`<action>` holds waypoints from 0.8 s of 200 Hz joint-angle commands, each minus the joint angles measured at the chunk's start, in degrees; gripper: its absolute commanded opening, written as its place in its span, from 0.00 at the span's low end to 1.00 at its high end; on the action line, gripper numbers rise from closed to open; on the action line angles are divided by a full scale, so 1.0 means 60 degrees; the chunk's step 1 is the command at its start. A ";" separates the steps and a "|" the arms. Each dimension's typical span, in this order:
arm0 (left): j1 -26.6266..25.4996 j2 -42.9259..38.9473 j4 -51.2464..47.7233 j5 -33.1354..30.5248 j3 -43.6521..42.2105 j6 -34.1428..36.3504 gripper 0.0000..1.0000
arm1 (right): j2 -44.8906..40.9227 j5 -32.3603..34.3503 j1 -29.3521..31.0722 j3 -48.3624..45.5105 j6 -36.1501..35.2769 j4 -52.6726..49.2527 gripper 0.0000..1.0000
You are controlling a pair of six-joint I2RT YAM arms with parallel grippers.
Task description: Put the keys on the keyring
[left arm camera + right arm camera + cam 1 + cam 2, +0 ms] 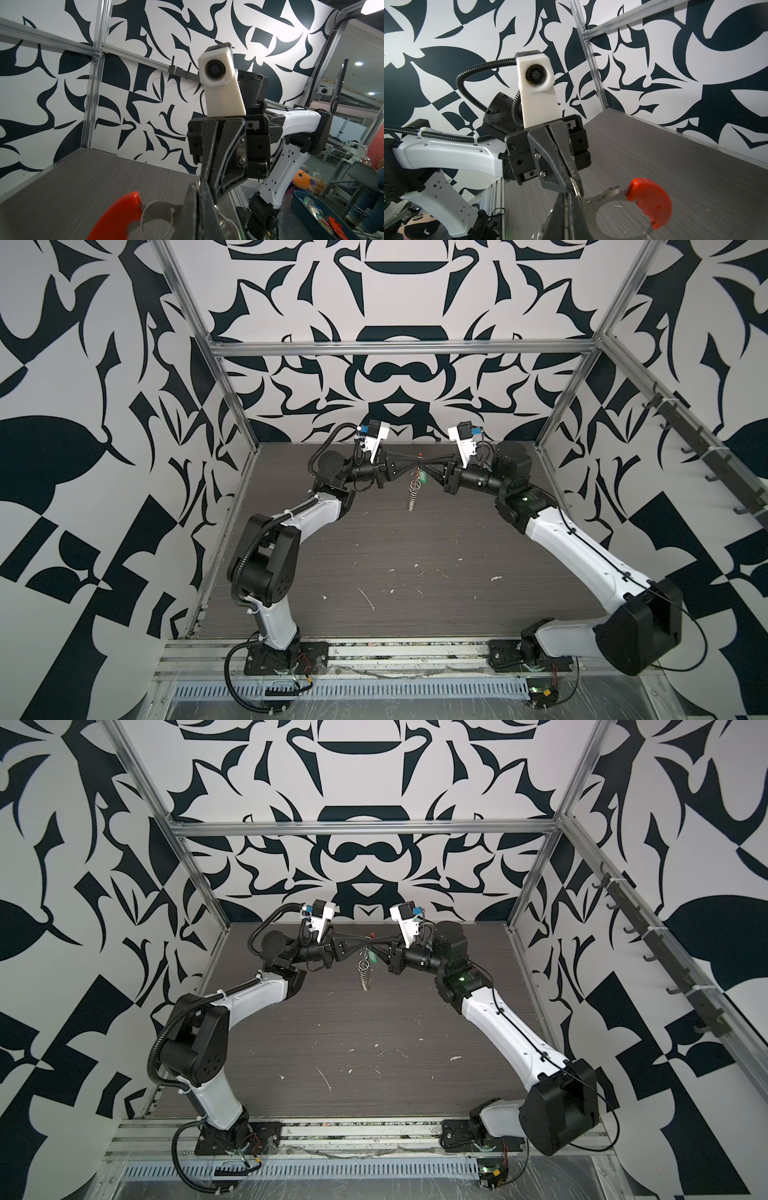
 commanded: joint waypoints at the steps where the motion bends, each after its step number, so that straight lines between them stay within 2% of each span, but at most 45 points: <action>1: -0.0073 0.0064 0.0662 0.0123 0.0324 -0.0182 0.00 | 0.0024 -0.0224 -0.0038 0.0427 0.0199 0.0583 0.08; 33: -0.0074 0.0078 0.0673 0.0182 0.0362 -0.0250 0.00 | 0.0044 -0.0216 -0.0052 0.0430 0.0295 0.0697 0.00; 160: -0.0081 0.0214 0.0690 0.0244 0.0516 -0.0366 0.00 | -0.0439 -0.0219 -0.0577 -0.0016 0.0600 0.0961 0.00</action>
